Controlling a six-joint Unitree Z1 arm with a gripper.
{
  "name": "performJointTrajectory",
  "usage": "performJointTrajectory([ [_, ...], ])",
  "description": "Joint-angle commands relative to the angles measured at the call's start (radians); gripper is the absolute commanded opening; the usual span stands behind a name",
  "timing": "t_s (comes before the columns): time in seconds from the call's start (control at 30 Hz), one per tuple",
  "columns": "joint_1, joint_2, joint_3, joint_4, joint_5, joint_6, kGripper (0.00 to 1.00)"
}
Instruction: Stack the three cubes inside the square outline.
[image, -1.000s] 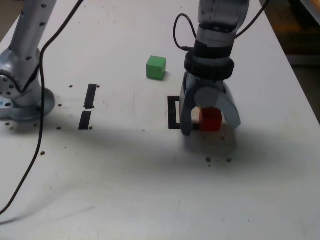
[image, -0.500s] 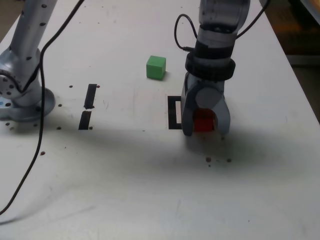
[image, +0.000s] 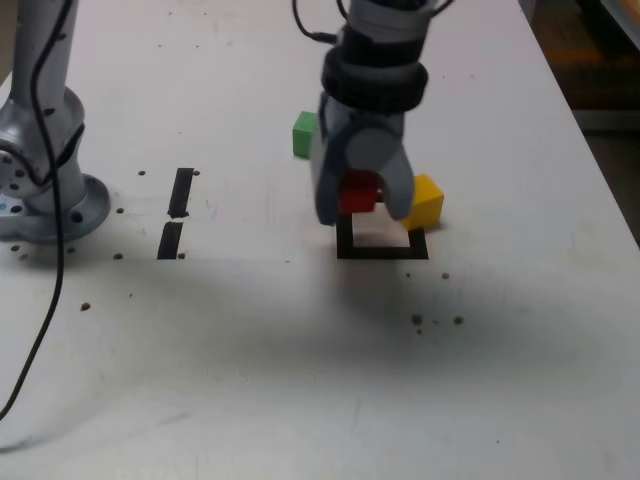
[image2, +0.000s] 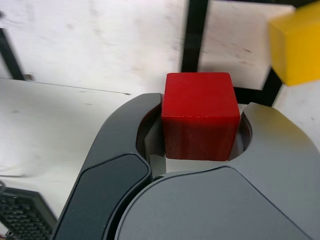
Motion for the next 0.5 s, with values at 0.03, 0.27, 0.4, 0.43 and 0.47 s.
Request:
performJointTrajectory([
  [0.03,0.001,-0.03,0.03,0.014,0.004,-0.007,0.21],
  [0.27,0.022,-0.025,0.073,-0.005,-0.008,0.005,0.21],
  [0.4,0.035,-0.002,0.078,-0.026,-0.023,0.026,0.21],
  [0.43,0.038,0.004,0.078,-0.032,-0.027,0.031,0.21],
  [0.47,0.04,0.01,0.077,-0.039,-0.031,0.037,0.21],
])
